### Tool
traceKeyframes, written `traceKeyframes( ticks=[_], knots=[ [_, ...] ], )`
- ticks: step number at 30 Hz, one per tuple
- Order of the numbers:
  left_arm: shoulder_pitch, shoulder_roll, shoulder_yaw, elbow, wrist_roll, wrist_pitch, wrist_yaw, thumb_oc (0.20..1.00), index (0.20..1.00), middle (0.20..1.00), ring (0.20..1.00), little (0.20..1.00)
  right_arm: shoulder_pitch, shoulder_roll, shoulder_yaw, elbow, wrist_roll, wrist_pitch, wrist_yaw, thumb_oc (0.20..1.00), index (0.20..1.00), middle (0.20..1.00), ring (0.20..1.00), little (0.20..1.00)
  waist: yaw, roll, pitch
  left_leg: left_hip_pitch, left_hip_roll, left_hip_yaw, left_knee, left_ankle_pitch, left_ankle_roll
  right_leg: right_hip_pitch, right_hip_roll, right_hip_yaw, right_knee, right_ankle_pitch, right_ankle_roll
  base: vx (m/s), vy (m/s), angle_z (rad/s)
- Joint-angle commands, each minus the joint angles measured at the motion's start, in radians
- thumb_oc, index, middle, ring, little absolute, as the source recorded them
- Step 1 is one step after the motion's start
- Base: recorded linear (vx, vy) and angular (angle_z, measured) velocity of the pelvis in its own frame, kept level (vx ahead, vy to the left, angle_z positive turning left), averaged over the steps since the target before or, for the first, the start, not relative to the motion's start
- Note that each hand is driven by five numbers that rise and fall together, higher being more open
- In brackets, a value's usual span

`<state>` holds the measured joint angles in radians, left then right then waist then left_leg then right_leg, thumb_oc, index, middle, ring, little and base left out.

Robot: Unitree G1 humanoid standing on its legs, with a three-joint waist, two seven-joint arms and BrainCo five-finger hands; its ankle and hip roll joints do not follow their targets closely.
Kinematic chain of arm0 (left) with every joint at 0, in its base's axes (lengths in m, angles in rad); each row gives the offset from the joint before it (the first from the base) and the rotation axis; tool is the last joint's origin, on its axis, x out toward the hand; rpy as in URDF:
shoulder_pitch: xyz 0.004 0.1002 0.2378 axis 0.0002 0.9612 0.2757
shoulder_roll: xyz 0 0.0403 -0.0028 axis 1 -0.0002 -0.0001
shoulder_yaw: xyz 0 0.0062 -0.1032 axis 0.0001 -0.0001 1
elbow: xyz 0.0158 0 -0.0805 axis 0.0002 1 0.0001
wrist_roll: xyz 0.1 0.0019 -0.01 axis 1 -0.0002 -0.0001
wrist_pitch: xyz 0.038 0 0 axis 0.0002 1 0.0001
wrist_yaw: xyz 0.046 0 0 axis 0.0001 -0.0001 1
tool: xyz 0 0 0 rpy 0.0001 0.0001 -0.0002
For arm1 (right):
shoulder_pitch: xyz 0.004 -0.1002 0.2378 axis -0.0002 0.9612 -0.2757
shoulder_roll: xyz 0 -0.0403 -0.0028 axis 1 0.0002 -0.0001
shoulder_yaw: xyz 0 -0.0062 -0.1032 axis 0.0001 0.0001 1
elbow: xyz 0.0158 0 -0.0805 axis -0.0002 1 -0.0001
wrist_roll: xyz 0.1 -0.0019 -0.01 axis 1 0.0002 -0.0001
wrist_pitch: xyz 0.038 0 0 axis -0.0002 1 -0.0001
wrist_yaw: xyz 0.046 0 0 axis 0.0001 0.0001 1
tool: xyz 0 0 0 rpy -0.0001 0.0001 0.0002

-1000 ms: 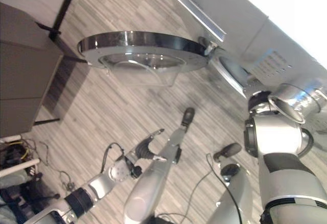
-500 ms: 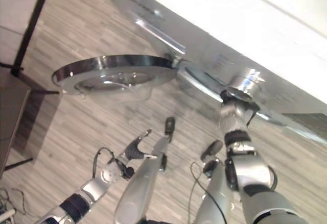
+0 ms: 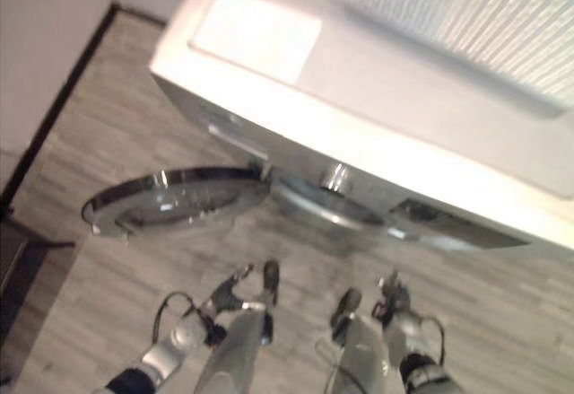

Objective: Grab the laundry basket,head to the washer,open it,put in the laundry and shut it.

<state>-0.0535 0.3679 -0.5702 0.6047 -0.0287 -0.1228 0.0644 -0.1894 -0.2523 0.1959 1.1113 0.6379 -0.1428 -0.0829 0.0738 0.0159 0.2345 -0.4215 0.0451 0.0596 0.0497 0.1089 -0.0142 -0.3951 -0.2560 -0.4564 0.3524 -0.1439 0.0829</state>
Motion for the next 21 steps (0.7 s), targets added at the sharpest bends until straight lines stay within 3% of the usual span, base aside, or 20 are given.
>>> traceKeyframes(
  ticks=[1, 7, 9, 17, 21],
  knots=[
    [0.041, -0.030, 0.024, 0.040, 0.030, -0.008, -0.018, 1.000, 1.000, 1.000, 1.000, 1.000, 0.020, -0.041, -0.024, 0.015, -0.114, 0.044, 0.053, 1.000, 1.000, 1.000, 1.000, 1.000, 0.005, 0.016, -0.003, 0.067, 0.023, 0.029, -0.012, -0.043, -0.067, 0.156, 0.038, -0.009, -0.081, -0.010, 0.040, 0.12, 0.034, -0.03],
    [0.066, -0.080, 0.120, 0.270, 0.041, -0.001, 0.010, 1.000, 1.000, 1.000, 1.000, 1.000, 0.081, -0.040, -0.058, 0.085, -0.191, 0.066, 0.068, 1.000, 1.000, 1.000, 1.000, 1.000, -0.011, 0.008, -0.057, 0.201, 0.028, 0.052, -0.034, -0.059, -0.069, 0.289, 0.035, -0.006, -0.157, 0.015, 0.051, 0.07, 0.018, -0.03],
    [0.062, -0.094, 0.157, 0.338, 0.061, 0.005, 0.024, 1.000, 1.000, 1.000, 1.000, 1.000, 0.092, -0.051, -0.104, 0.135, -0.208, 0.075, 0.059, 1.000, 1.000, 1.000, 1.000, 1.000, -0.016, 0.007, -0.079, 0.224, 0.027, 0.069, -0.032, -0.051, -0.058, 0.321, 0.035, -0.014, -0.192, 0.049, 0.050, 0.03, 0.027, -0.08],
    [0.090, -0.137, 0.364, 0.596, 0.011, 0.018, 0.064, 1.000, 1.000, 1.000, 1.000, 1.000, 0.117, -0.144, -0.383, 0.182, -0.071, 0.046, 0.002, 1.000, 1.000, 1.000, 1.000, 1.000, -0.033, -0.006, -0.175, 0.388, 0.002, 0.139, -0.103, -0.084, -0.044, 0.436, 0.020, 0.022, -0.266, 0.098, 0.092, 0.13, 0.026, -0.29],
    [0.091, -0.138, 0.421, 0.683, 0.012, 0.034, 0.063, 1.000, 1.000, 1.000, 1.000, 1.000, 0.106, -0.191, -0.455, 0.099, -0.033, 0.015, -0.039, 1.000, 1.000, 1.000, 1.000, 1.000, -0.046, -0.012, -0.196, 0.435, -0.014, 0.157, -0.122, -0.101, -0.031, 0.447, 0.005, 0.029, -0.239, 0.102, 0.102, 0.10, 0.036, -0.30]
  ],
)
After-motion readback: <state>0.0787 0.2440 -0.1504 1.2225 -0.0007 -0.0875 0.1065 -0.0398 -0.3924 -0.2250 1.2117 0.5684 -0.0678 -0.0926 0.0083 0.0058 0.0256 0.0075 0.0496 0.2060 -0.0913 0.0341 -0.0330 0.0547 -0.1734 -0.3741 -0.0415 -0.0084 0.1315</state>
